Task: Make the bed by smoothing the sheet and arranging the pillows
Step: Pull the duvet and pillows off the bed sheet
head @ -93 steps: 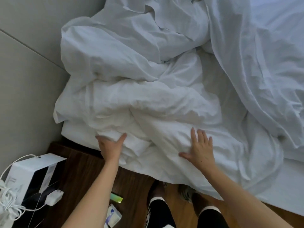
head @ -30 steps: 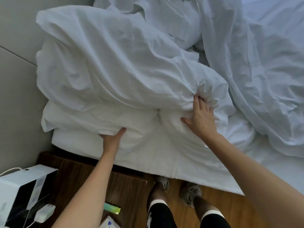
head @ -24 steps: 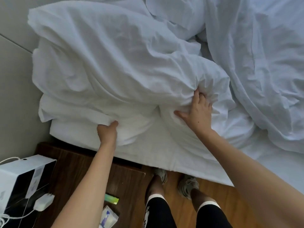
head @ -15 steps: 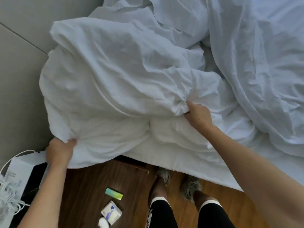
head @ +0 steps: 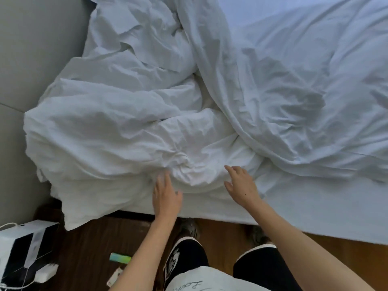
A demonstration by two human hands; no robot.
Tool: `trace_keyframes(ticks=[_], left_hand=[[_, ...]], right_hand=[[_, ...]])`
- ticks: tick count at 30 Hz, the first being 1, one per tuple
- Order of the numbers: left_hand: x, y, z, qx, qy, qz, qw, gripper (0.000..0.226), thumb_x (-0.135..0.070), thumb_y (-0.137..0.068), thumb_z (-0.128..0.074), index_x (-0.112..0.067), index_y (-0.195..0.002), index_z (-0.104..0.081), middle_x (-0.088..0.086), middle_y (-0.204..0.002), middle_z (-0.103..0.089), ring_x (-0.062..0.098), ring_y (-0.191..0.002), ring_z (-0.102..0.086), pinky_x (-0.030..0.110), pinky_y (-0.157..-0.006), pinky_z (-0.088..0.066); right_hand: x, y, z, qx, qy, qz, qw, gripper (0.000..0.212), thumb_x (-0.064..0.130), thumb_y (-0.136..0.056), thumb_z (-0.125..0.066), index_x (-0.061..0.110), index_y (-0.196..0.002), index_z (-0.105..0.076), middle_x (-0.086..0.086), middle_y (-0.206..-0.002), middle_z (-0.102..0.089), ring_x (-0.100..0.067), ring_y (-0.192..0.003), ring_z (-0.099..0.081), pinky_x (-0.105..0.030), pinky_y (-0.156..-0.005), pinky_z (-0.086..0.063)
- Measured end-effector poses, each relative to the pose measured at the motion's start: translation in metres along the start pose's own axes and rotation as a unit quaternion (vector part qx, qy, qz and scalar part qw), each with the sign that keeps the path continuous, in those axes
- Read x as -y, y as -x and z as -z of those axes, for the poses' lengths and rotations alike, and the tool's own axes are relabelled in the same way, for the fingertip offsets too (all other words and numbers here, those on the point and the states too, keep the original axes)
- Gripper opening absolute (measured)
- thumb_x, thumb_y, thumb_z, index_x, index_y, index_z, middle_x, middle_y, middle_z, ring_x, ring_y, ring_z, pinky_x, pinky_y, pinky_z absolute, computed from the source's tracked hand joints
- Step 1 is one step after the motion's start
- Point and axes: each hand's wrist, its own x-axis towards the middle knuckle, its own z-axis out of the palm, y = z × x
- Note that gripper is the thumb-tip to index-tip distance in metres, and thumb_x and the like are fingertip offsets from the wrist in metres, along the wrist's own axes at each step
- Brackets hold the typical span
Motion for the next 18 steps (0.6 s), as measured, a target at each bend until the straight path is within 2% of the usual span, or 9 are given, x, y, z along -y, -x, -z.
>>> trace_keyframes(ticks=[4,7,11,14,16,18], left_hand=[[-0.091,0.026,-0.055,0.052,-0.075,-0.104,0.990,0.067,-0.025,-0.096,-0.045,-0.019,-0.152,-0.010,0.011,-0.158,-0.008,0.027,-0.144,-0.017,0.035,-0.114,-0.024],[-0.154,0.042,-0.102,0.065,-0.097,-0.143,0.983,0.066,-0.024,-0.095,-0.048,-0.019,-0.151,-0.014,0.011,-0.157,-0.012,0.028,-0.142,-0.021,0.037,-0.111,-0.029],[-0.233,0.065,-0.165,0.089,-0.082,-0.089,0.989,0.067,-0.024,-0.092,-0.052,-0.015,-0.149,-0.019,0.013,-0.155,-0.019,0.030,-0.138,-0.026,0.040,-0.108,-0.032],[-0.284,0.085,-0.201,0.088,-0.016,-0.032,0.995,0.067,-0.023,-0.091,-0.055,-0.012,-0.148,-0.020,0.013,-0.148,-0.030,0.029,-0.132,-0.034,0.040,-0.101,-0.037],[-0.312,0.087,-0.220,0.064,0.016,-0.022,0.998,0.073,-0.021,-0.091,-0.057,-0.011,-0.150,-0.015,0.013,-0.151,-0.026,0.028,-0.136,-0.030,0.039,-0.104,-0.035],[-0.331,0.083,-0.234,0.022,-0.044,-0.067,0.997,0.083,-0.021,-0.088,-0.061,-0.014,-0.152,-0.009,0.017,-0.155,-0.016,0.032,-0.141,-0.023,0.042,-0.110,-0.031]], right_hand=[[-0.091,0.021,0.035,-0.054,-0.019,-0.035,0.998,0.054,0.025,-0.097,-0.051,0.015,-0.147,-0.033,-0.007,-0.142,-0.044,-0.023,-0.131,-0.039,-0.032,-0.102,-0.037],[-0.176,0.038,0.054,-0.080,-0.026,-0.062,0.995,0.057,0.023,-0.095,-0.054,0.014,-0.147,-0.034,-0.008,-0.140,-0.046,-0.024,-0.128,-0.041,-0.034,-0.101,-0.039],[-0.299,0.071,0.073,-0.059,-0.007,-0.081,0.995,0.060,0.023,-0.092,-0.060,0.012,-0.146,-0.035,-0.011,-0.142,-0.044,-0.028,-0.132,-0.039,-0.037,-0.105,-0.038],[-0.382,0.094,0.084,-0.045,0.042,-0.088,0.994,0.069,0.027,-0.083,-0.073,0.008,-0.142,-0.042,-0.016,-0.135,-0.051,-0.034,-0.126,-0.047,-0.042,-0.103,-0.041],[-0.428,0.100,0.087,-0.040,0.085,-0.099,0.991,0.081,0.032,-0.071,-0.084,0.006,-0.138,-0.048,-0.021,-0.127,-0.056,-0.039,-0.118,-0.053,-0.046,-0.098,-0.045],[-0.465,0.098,0.090,-0.029,0.121,-0.096,0.988,0.090,0.037,-0.063,-0.087,0.007,-0.138,-0.048,-0.025,-0.126,-0.054,-0.042,-0.117,-0.052,-0.050,-0.096,-0.046]])
